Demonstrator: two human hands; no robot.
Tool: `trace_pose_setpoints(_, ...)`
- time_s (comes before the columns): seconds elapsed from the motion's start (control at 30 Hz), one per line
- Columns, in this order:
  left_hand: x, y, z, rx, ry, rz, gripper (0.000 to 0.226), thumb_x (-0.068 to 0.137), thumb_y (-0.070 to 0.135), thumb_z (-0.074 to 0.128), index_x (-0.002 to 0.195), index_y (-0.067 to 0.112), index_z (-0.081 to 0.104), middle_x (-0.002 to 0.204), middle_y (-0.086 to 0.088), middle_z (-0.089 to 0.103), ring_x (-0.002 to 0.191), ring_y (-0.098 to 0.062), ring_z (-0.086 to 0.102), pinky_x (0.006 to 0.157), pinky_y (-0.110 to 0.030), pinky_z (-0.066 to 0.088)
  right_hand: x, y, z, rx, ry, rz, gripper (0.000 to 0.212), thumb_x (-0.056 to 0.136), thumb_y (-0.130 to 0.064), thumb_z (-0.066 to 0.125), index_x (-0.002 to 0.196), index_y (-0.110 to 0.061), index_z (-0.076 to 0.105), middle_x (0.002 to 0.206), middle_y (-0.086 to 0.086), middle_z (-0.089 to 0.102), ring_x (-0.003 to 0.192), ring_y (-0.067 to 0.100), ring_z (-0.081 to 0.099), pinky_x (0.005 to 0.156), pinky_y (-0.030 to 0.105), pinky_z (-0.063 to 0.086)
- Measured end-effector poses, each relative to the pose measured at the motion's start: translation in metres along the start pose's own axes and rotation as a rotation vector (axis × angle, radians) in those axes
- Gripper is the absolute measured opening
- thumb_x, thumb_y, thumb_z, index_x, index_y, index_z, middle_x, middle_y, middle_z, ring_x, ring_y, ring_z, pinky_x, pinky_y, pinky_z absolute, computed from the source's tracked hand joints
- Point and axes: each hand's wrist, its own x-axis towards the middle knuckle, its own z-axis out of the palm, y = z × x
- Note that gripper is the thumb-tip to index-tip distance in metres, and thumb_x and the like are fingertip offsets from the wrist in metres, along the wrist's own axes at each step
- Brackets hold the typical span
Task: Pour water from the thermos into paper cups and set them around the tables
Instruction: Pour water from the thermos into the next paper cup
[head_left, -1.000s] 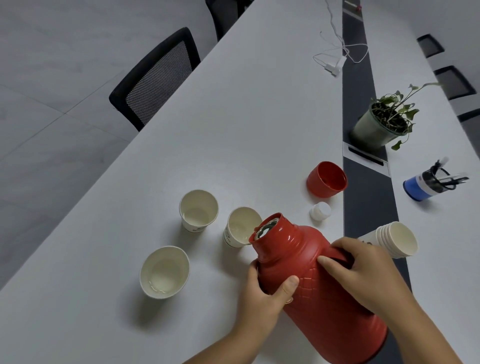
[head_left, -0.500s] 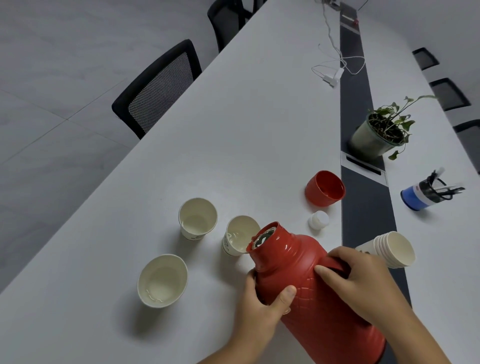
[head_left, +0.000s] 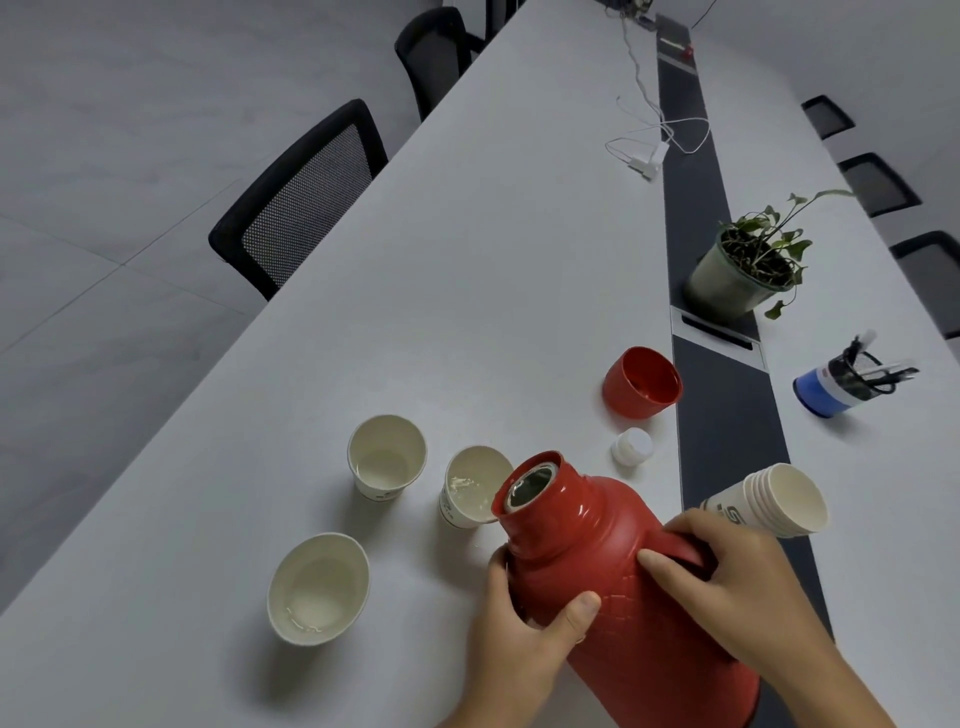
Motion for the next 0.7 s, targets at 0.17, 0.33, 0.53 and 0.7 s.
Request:
trace_pose_setpoints(0.17,-0.008,0.01,0.004,0.189,0.104,0.082,0.109,0.054,0.053,0.105,0.143,0.059,0.043,0.123,0.037,0.07,0.108,0.012,0.069,0.097,-0.022,0.057,-0.012,0.014,0.002,0.113,0.072,0.087,0.039,0.08,-0.014,0.096,0.081,-0.046,0.073,0.075,-0.02,0.073,0.074,0.005,0.071,0.067,0.036,0.06)
trace_pose_setpoints(0.33,-0.008,0.029,0.016,0.362,0.152,0.155,0.133,0.038,0.061,0.103,0.154,0.064,0.037,0.132,0.043,0.059,0.121,0.008,0.061,0.108,-0.032,0.053,-0.02,0.037,0.008,0.29,0.15,0.11,0.04,0.079,0.004,0.091,0.087,-0.034,0.079,0.083,-0.009,0.078,0.076,0.011,0.073,0.07,0.025,0.059)
trace_pose_setpoints(0.53,0.03,0.065,0.028,0.488,0.026,0.322,0.136,0.046,0.055,0.1,0.157,0.067,0.023,0.146,0.041,0.048,0.134,0.004,0.053,0.117,-0.034,0.045,-0.01,0.065,0.037,0.683,0.375,0.222,0.034,0.086,0.019,0.077,0.087,-0.014,0.08,0.078,0.018,0.071,0.061,0.03,0.068,0.052,0.06,0.062)
trace_pose_setpoints(0.7,0.084,0.097,0.034,0.593,-0.053,0.393,0.13,0.053,0.058,0.098,0.158,0.064,0.021,0.151,0.035,0.044,0.14,-0.005,0.051,0.121,-0.039,0.043,0.033,0.072,0.066,0.871,0.464,0.266,0.022,0.091,0.017,0.072,0.088,-0.005,0.074,0.072,0.03,0.06,0.042,0.049,0.061,0.045,0.068,0.055)
